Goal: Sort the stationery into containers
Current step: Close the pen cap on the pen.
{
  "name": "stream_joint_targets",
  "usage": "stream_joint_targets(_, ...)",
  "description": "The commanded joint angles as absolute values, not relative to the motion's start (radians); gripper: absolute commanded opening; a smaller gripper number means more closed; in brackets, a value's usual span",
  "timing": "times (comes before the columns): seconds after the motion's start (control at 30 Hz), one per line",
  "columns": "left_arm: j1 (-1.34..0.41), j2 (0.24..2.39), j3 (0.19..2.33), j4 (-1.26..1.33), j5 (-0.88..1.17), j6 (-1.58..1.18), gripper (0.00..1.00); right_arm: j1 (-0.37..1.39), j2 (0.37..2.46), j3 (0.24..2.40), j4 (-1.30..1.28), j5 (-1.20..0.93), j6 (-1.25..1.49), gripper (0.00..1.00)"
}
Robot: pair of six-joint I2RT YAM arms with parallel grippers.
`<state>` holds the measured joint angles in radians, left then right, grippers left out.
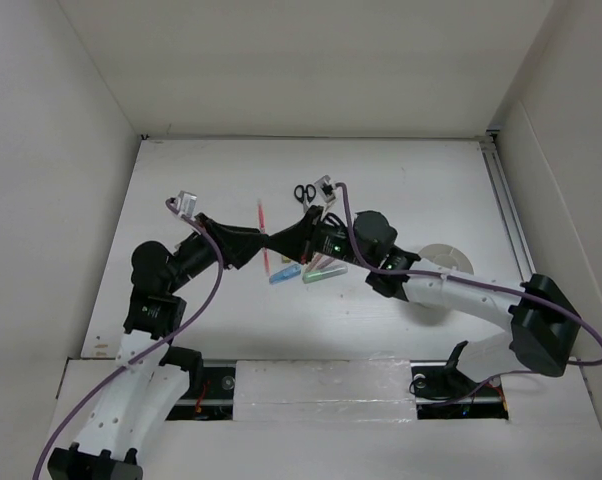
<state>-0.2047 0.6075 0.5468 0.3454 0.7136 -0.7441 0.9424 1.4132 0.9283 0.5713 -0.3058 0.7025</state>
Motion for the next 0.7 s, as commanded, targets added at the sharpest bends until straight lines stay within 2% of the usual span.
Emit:
stream_joint_targets(0.0,-0.215,0.592,0.594,0.305,0.733,-0.785,0.59,0.948,1.385,0.966,0.742,-0.232,0.683,0.0)
stream_joint_targets(0.07,-0.215,0.578,0.62,0.316,0.665,-0.81,1.0,0.948,1.394,0.957,0.742,-0.232,0.672,0.0)
stream_joint_targets(0.27,-0.215,0.58,0.793,0.304,0.508,-0.842,1.0,0.959,1.434,0.922,0.732,-0.181,0.652,0.0)
stream_joint_targets(0.37,-0.215,0.603,0.919,0.119,0.28,-0.833,1.0,0.95,1.418,0.876,0.732,-0.097,0.628,0.0)
stream_joint_targets(0.47,-0.215,0.666,0.994,-0.073,0.135,-0.773,1.0,0.914,1.326,0.841,0.645,0.029,0.568,0.0)
stream_joint_targets(0.57,-0.215,0.771,1.021,-0.256,0.082,-0.664,1.0,0.879,1.18,0.799,0.473,0.237,0.476,0.0)
stream_joint_targets(0.67,-0.215,0.837,0.987,-0.345,0.092,-0.571,1.0,0.795,1.008,0.727,0.372,0.346,0.456,0.0)
